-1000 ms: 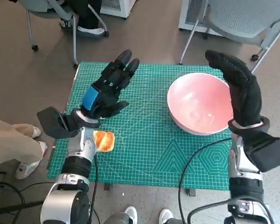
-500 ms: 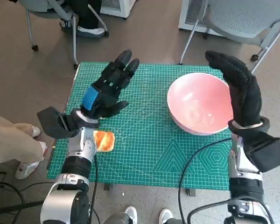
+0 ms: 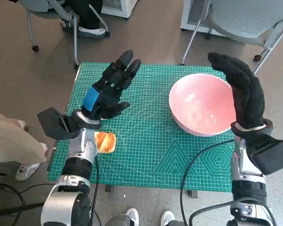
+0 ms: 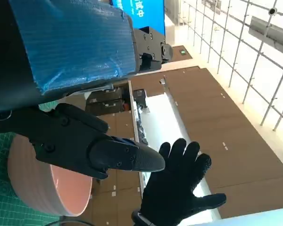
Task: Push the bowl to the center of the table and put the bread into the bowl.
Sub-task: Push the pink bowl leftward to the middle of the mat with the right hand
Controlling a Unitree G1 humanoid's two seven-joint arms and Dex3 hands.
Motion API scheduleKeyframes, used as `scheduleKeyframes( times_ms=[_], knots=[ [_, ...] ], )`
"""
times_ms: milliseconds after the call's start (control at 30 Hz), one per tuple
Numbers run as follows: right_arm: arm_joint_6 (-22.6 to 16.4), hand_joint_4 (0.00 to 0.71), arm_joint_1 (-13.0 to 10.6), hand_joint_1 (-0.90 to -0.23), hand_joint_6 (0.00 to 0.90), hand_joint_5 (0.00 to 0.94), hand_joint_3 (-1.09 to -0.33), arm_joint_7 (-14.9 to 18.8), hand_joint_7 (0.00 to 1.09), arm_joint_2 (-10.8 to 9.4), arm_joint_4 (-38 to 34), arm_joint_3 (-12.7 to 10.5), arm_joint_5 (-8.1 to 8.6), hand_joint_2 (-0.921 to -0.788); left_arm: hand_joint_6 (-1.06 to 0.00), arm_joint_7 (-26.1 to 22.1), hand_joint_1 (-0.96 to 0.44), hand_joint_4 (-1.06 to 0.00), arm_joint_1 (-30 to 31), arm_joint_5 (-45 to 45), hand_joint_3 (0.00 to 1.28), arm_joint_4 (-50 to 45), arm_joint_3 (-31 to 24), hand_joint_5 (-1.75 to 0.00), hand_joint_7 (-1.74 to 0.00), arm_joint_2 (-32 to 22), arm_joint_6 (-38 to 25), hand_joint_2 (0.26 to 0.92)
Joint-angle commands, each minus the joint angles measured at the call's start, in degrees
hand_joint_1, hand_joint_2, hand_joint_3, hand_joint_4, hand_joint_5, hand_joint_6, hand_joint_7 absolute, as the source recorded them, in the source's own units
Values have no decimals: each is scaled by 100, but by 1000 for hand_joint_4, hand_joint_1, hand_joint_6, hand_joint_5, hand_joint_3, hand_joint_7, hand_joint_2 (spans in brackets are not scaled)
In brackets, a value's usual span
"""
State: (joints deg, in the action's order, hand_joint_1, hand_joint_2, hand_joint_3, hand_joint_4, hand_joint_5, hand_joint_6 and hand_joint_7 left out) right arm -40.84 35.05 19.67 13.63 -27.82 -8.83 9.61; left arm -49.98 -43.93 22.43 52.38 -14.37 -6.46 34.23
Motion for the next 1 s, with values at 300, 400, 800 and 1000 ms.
scheduleKeyframes(
  times_ms=[300,400,800,1000],
  knots=[
    [-58,148,470,-691,18,0,-765,357,436,443,-1568,-676,682,-921,-173,4,-561,-30,-9,-6,179,-8,8,0,0,-11,-50,921],
    [-94,148,686,-681,40,0,-768,372,396,516,-2077,-838,777,-921,-173,-12,-561,-30,-3,8,179,-12,-1,0,0,-22,-57,921],
    [-87,117,1305,-649,61,0,-840,-77,328,871,-3684,-1148,621,-921,-174,-7,-558,-30,21,14,178,-16,-30,0,-1,-55,-24,921],
    [173,109,1439,-668,62,0,-846,-316,306,1009,-4100,-1158,480,-921,-174,25,-558,-31,38,13,179,-53,-33,-1,-1,-51,-19,921]
  ],
)
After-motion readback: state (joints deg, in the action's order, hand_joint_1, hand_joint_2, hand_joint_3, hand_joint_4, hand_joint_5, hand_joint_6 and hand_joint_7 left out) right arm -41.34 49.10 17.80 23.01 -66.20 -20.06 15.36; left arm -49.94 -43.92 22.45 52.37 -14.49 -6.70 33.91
